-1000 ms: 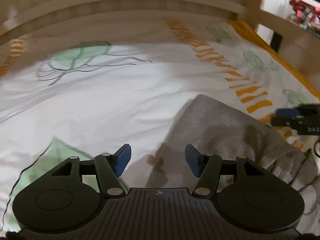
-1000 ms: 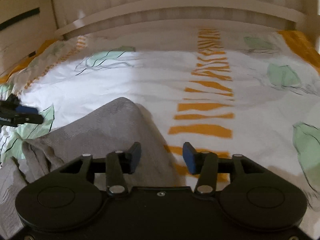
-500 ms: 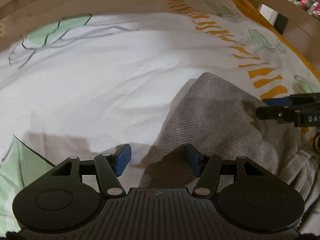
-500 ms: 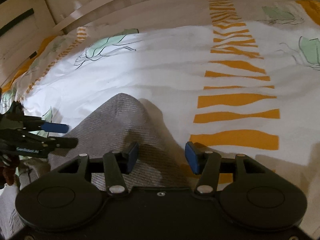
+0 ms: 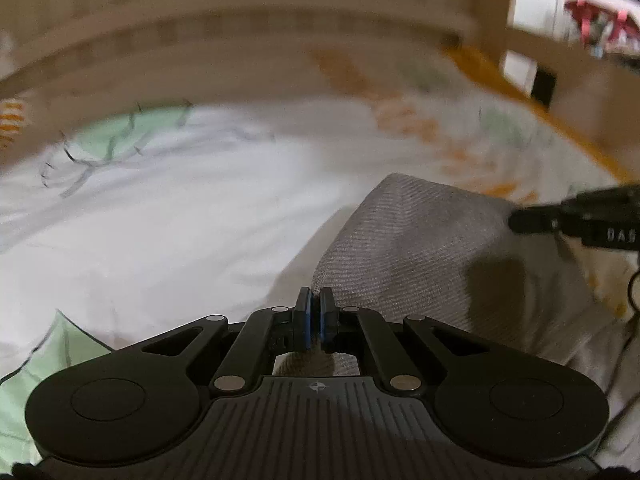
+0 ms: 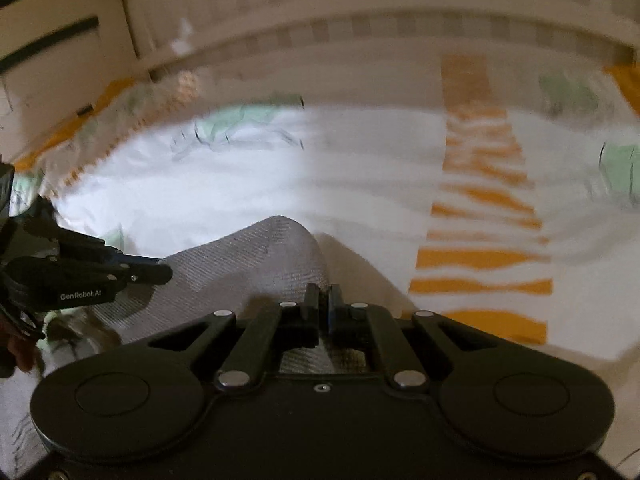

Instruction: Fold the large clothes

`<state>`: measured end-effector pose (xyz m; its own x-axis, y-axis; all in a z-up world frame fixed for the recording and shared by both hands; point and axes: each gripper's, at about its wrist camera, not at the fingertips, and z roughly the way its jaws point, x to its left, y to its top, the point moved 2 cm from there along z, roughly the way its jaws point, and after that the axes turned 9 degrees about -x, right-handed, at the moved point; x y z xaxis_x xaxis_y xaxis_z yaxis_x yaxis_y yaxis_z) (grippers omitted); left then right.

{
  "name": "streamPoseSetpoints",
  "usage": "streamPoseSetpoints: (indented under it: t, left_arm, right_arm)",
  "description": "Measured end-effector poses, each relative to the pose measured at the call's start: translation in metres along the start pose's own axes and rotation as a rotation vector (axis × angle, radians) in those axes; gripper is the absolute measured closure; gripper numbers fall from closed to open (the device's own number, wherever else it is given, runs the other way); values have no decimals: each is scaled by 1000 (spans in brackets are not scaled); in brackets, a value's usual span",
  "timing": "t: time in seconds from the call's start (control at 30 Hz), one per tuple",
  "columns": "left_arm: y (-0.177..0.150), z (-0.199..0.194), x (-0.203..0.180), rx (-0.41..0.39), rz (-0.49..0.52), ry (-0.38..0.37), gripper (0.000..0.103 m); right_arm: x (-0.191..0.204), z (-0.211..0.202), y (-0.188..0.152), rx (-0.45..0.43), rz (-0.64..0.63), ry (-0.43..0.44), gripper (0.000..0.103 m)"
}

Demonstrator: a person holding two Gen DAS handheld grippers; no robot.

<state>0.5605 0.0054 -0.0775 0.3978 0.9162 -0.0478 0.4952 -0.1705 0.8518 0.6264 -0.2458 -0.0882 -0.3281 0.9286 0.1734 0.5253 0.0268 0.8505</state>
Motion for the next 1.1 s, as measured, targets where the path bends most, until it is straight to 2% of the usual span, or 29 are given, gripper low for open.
streamPoseSetpoints:
  t: [0.23, 0.4, 0.5, 0.57, 0.73, 0.8, 0.87, 0.93, 1.0, 1.07, 1.1]
  left_arm:
    - [-4, -92, -20, -248, 47, -45, 99]
    - [-32, -158, -45, -322, 146, -121, 99]
    - [-59, -190, -58, -302, 218, -180, 99]
    - [-81, -207, -66, -257, 261, -223, 99]
    - [-136, -225, -89, -106, 401, -301, 99]
    - [-150, -229, -94, -49, 423, -342, 96]
    - [-155, -231, -94, -4, 418, -369, 96]
    - [-149, -234, -88, -6, 391, -362, 96]
    - [-133, -230, -77, -14, 277, -322, 94]
    - [-115, -219, -61, -16, 88, -261, 89]
    - [-107, -211, -51, -14, -16, -229, 74]
  right_arm:
    - [26, -71, 6, -171, -113, 40, 94]
    - [56, -136, -6, -264, -237, 89, 94]
    - [75, -173, -28, -262, -301, 132, 94]
    - [88, -192, -48, -235, -358, 151, 94]
    - [120, -223, -112, -75, -475, 210, 94]
    - [129, -228, -134, 1, -501, 232, 93]
    - [135, -232, -149, 59, -506, 243, 92]
    - [138, -238, -152, 88, -479, 246, 92]
    - [134, -243, -143, 70, -416, 222, 89]
    - [122, -243, -126, 42, -283, 165, 73]
    - [114, -241, -119, 27, -204, 140, 54]
